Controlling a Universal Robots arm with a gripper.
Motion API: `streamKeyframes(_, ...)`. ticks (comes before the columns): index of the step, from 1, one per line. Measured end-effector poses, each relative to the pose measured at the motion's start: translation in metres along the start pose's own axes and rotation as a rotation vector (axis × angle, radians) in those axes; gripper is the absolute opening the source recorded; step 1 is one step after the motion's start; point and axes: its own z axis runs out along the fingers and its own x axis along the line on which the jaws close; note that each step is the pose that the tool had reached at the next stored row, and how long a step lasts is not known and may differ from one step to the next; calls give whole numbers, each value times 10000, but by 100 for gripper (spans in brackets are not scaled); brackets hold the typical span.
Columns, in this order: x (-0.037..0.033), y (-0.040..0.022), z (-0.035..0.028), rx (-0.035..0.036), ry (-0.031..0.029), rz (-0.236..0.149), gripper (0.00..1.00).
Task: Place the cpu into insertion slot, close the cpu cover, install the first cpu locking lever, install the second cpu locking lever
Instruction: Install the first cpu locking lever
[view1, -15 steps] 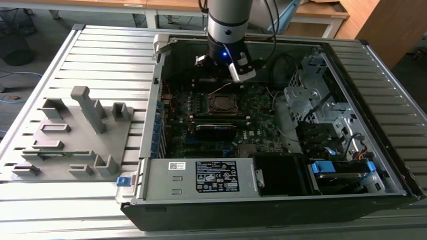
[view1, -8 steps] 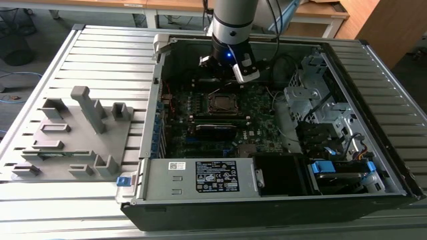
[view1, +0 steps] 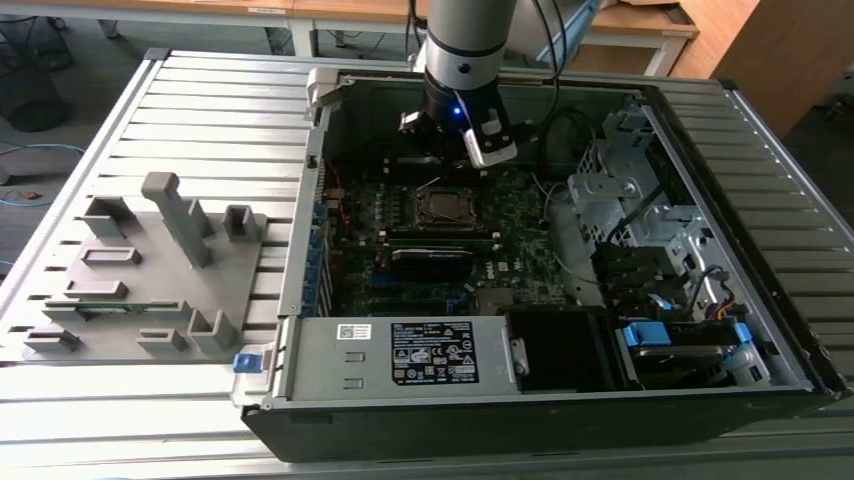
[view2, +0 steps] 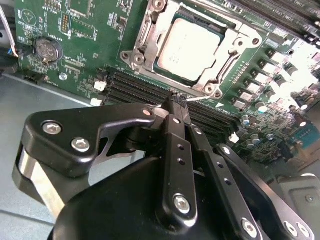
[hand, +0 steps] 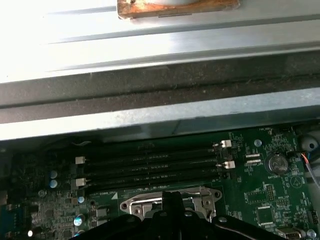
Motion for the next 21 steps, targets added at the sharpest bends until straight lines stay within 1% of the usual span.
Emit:
streamKeyframes(1,0,0,0,-80,10,3,11)
streamKeyframes(2,0,0,1,-120,15,5,11)
streamKeyframes(5,0,-2,9,-216,19,13,11)
streamKeyframes(6,0,-2,15,-236,14,23,11)
streamKeyframes(8,0,-5,24,-239,-10,137,11)
streamKeyframes(17,-7,-7,47,-234,-175,913,11)
streamKeyframes(18,-7,-6,49,-235,-185,962,11)
streamKeyframes(21,-7,-6,49,-235,-186,969,11)
